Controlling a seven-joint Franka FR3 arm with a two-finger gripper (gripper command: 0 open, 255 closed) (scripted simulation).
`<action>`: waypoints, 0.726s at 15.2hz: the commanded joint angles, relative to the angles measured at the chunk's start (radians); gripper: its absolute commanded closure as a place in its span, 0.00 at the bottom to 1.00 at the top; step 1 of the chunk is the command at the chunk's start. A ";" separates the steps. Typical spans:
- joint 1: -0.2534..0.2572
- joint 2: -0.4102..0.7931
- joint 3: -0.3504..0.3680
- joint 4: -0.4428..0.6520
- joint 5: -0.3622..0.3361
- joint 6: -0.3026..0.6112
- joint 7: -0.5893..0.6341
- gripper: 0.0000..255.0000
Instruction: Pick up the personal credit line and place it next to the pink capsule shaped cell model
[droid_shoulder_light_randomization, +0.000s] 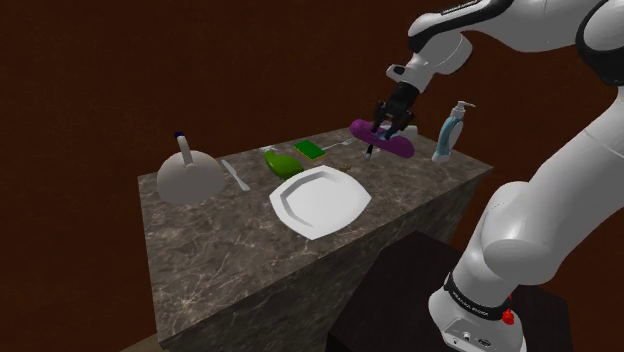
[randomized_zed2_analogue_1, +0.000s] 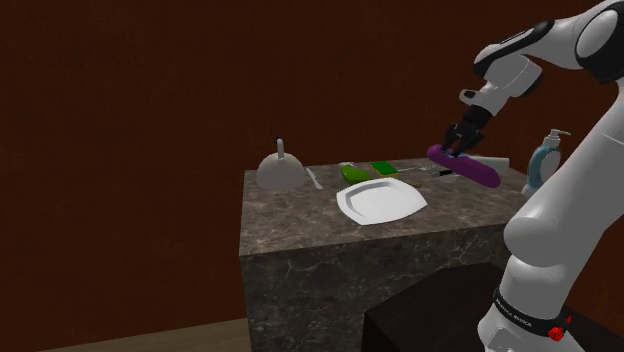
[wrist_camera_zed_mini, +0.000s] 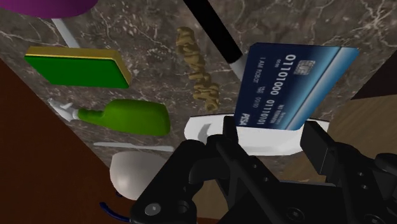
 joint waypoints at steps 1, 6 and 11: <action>0.001 0.007 -0.002 -0.021 0.005 0.023 -0.013 1.00; 0.004 0.032 -0.014 -0.065 0.021 0.076 -0.053 1.00; 0.009 0.065 -0.027 -0.104 0.045 0.127 -0.098 1.00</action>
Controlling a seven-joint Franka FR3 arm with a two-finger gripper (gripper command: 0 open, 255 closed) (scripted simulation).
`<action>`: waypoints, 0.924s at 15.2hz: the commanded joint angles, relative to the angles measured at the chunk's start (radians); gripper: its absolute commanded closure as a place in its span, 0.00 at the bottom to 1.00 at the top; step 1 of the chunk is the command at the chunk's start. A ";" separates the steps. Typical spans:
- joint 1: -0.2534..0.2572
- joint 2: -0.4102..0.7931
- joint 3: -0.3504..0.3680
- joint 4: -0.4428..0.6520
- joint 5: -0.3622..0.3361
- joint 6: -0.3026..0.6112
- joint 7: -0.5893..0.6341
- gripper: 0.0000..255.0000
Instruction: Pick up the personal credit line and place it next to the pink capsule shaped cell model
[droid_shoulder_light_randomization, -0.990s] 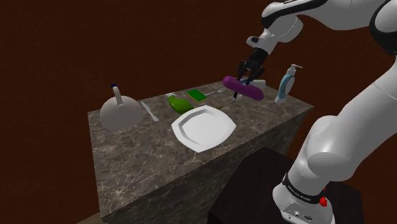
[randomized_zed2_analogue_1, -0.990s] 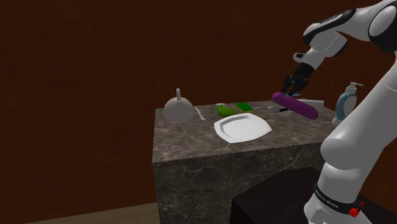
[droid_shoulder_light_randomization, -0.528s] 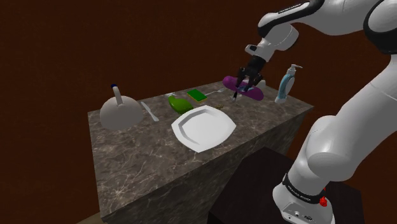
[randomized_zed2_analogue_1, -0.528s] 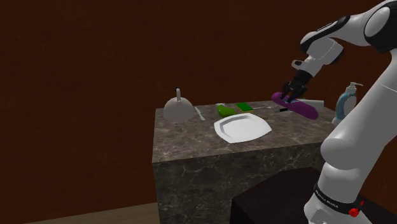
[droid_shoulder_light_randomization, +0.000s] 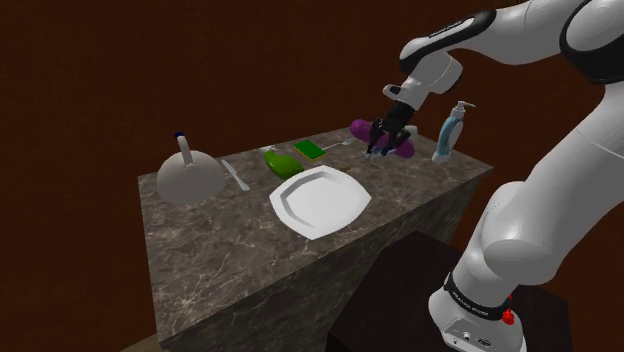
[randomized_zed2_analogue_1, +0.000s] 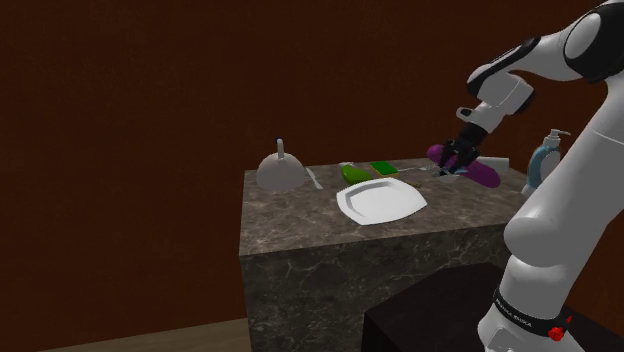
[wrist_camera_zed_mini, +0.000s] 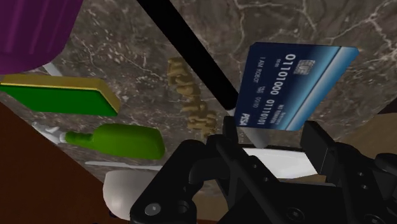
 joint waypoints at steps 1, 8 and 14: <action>0.005 0.022 -0.007 -0.009 0.016 0.019 -0.021 1.00; 0.014 0.085 -0.025 -0.052 0.065 0.085 -0.095 1.00; 0.022 0.152 -0.038 -0.080 0.123 0.135 -0.167 1.00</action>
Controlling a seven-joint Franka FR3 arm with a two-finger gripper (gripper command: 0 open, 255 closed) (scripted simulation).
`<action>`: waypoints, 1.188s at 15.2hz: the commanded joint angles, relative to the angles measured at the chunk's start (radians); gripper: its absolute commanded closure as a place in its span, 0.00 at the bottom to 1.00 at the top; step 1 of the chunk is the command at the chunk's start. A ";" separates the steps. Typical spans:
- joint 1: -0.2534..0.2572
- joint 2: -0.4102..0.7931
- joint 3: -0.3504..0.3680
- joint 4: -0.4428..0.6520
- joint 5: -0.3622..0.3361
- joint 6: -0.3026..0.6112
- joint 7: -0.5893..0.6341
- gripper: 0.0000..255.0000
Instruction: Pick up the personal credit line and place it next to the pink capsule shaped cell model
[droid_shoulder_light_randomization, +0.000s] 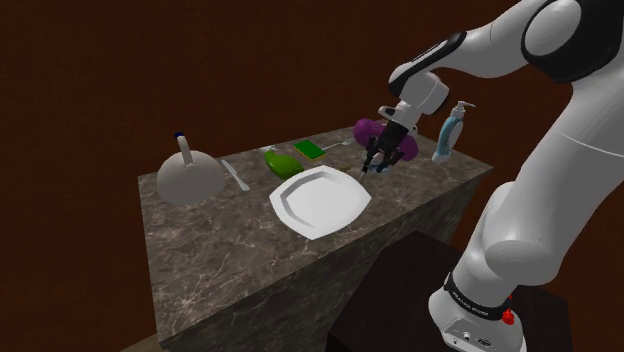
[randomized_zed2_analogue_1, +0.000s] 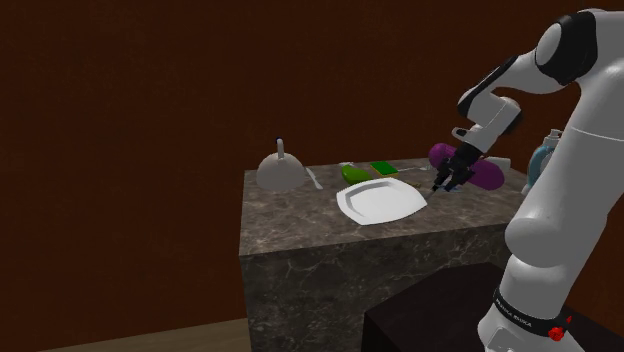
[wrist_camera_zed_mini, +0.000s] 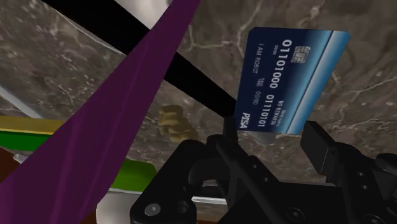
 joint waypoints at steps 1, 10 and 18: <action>0.003 0.031 -0.003 -0.013 0.021 0.023 -0.024 1.00; -0.014 0.043 0.013 -0.016 0.033 0.029 -0.037 1.00; -0.032 0.019 0.002 0.025 -0.008 -0.028 -0.014 0.00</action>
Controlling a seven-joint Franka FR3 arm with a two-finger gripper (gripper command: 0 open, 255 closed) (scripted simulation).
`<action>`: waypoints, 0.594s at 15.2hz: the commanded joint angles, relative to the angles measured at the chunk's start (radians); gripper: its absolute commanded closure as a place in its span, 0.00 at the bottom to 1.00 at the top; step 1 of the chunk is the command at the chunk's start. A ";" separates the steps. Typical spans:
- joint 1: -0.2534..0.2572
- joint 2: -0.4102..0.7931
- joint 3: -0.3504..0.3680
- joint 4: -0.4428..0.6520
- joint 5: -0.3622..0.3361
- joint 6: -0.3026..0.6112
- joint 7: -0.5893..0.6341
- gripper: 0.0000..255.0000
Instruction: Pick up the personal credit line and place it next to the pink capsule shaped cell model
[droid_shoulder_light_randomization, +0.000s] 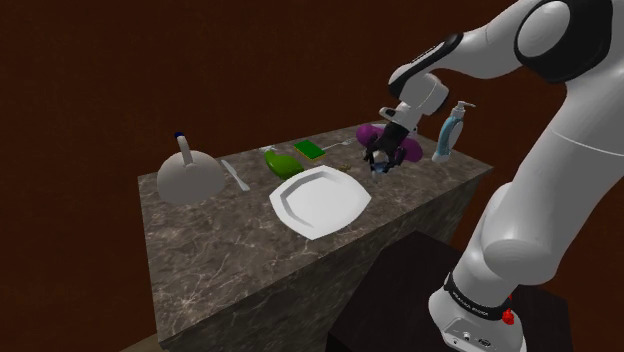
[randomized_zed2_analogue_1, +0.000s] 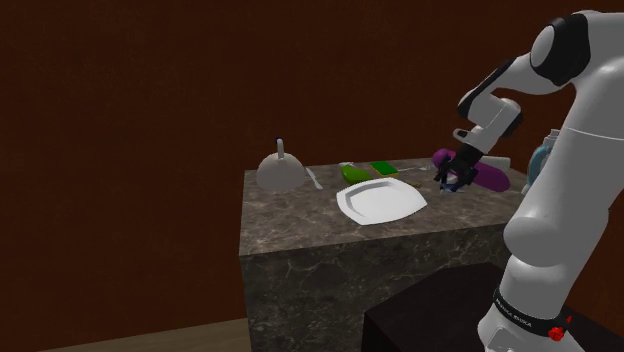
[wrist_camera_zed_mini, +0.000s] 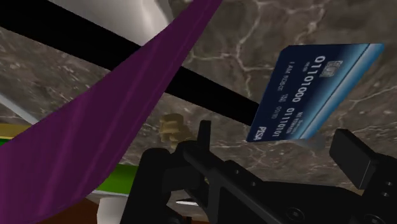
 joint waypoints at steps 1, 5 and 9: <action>-0.016 -0.017 -0.014 0.038 -0.038 -0.052 0.015 0.00; -0.022 -0.023 -0.019 0.057 -0.050 -0.076 0.022 0.00; -0.022 -0.023 -0.019 0.057 -0.050 -0.076 0.022 0.00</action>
